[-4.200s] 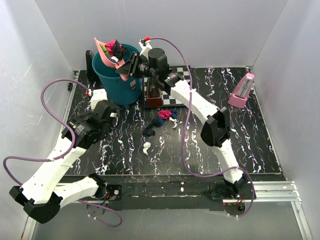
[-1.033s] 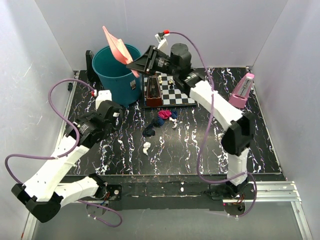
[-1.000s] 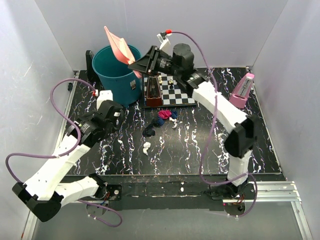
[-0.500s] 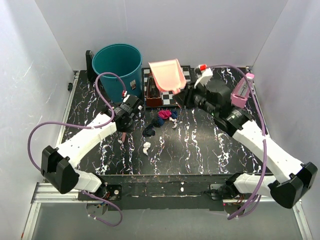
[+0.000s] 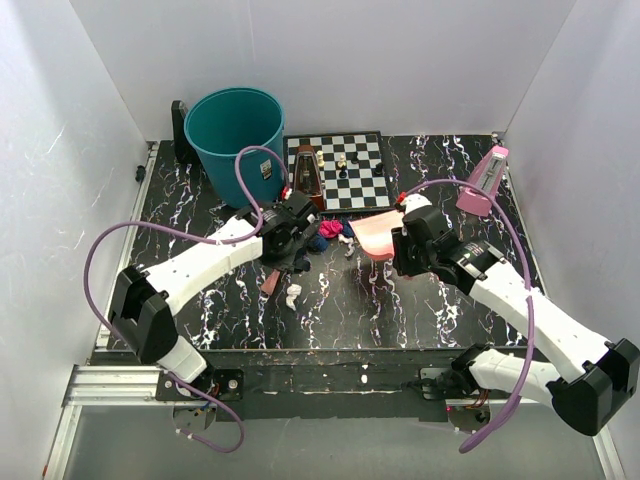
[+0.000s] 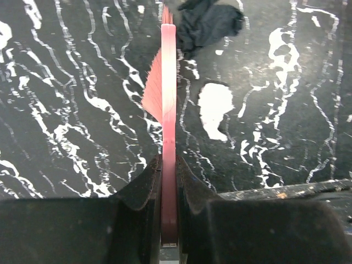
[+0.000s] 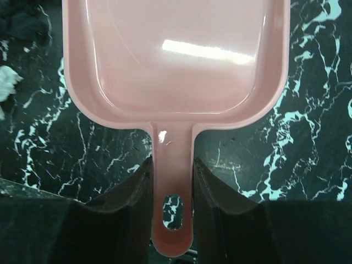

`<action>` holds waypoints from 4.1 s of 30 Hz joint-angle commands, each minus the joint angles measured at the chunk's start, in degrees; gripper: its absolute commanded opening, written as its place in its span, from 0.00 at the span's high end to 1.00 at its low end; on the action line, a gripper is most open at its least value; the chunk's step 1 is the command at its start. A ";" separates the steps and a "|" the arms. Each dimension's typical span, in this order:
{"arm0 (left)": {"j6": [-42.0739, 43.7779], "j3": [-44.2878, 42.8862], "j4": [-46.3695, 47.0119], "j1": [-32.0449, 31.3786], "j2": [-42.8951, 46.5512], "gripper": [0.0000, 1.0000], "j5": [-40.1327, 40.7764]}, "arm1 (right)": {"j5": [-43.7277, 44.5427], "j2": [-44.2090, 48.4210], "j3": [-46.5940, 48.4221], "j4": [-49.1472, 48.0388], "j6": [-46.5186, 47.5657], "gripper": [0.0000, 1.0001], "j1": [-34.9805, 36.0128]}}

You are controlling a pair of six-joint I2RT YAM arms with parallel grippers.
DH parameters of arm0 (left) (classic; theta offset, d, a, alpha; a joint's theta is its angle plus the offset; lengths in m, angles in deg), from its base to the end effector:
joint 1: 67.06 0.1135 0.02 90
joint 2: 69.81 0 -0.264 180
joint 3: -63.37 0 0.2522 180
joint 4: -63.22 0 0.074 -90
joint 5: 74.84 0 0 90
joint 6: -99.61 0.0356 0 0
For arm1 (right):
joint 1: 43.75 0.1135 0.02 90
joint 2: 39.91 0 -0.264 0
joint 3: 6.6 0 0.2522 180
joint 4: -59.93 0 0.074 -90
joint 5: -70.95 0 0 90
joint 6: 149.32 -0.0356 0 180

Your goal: Sweep away the paper scraps from the table

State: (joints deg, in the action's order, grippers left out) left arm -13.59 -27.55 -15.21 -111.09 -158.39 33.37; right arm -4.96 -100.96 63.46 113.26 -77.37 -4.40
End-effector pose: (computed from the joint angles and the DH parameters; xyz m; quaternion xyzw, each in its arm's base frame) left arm 0.2172 -0.1945 0.2831 0.1583 0.9674 0.0646 0.1865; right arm 0.1748 0.1321 0.3082 -0.1222 0.9077 0.0858 0.3922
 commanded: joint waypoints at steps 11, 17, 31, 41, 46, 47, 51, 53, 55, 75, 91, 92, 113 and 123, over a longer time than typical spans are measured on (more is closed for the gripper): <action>-1.41 -11.77 6.66 -1.15 -5.11 1.00 -5.48 | -0.63 -4.51 3.20 16.76 -2.26 0.99 10.12; -2.81 -16.35 -5.44 -1.23 -5.56 1.00 5.93 | -5.03 -4.16 3.83 18.88 -2.52 0.99 18.38; -8.70 -4.67 -18.40 -1.85 7.36 1.00 2.46 | -4.78 -11.01 1.36 10.79 3.28 0.99 26.82; -15.38 -0.34 2.70 -2.11 5.62 1.00 -11.10 | 3.93 -8.56 0.22 11.84 -0.68 0.99 27.27; -15.03 -7.37 4.64 -2.11 1.13 1.00 -10.15 | 3.75 -9.34 -0.39 13.60 -1.64 0.99 27.35; -14.86 -8.86 3.07 -2.11 1.12 1.00 -7.35 | 3.32 -9.60 -0.31 13.60 -1.73 0.99 27.36; -13.72 -12.56 -3.70 -2.02 3.32 1.00 4.78 | 0.78 -9.61 -1.27 12.38 -2.87 0.99 27.36; -11.09 -13.71 -6.17 -2.02 4.28 1.00 8.40 | -0.28 -9.78 -1.71 11.58 -2.79 0.99 27.36; -8.80 -14.59 -7.57 -2.02 4.81 1.00 10.25 | 0.06 -10.92 -1.36 11.32 -2.87 0.99 27.27; 24.78 -21.95 14.31 -1.06 -19.16 1.00 9.13 | -2.57 -20.07 1.72 4.82 -3.49 0.99 22.44; 24.00 -33.57 -3.88 -2.64 -23.84 1.00 -16.10 | -3.19 -23.05 0.22 0.60 -0.94 0.99 19.01; 23.64 -33.84 -4.59 -2.64 -23.05 1.00 -17.76 | -2.58 -23.58 0.22 0.07 -0.85 0.99 19.01; 13.71 -35.07 -11.89 -2.47 -9.43 1.00 -11.02 | 4.99 -21.91 -5.49 -11.36 -2.43 0.99 19.09; 13.63 -32.34 -1.52 -1.68 -11.78 1.00 -0.66 | 4.81 -17.95 -7.69 -11.98 -2.96 0.99 19.18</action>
State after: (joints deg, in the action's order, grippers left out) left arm 1.01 -59.60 -22.03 -113.49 -169.58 25.09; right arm -1.09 -120.44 56.16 102.99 -79.73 14.75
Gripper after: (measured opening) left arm 0.078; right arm 0.368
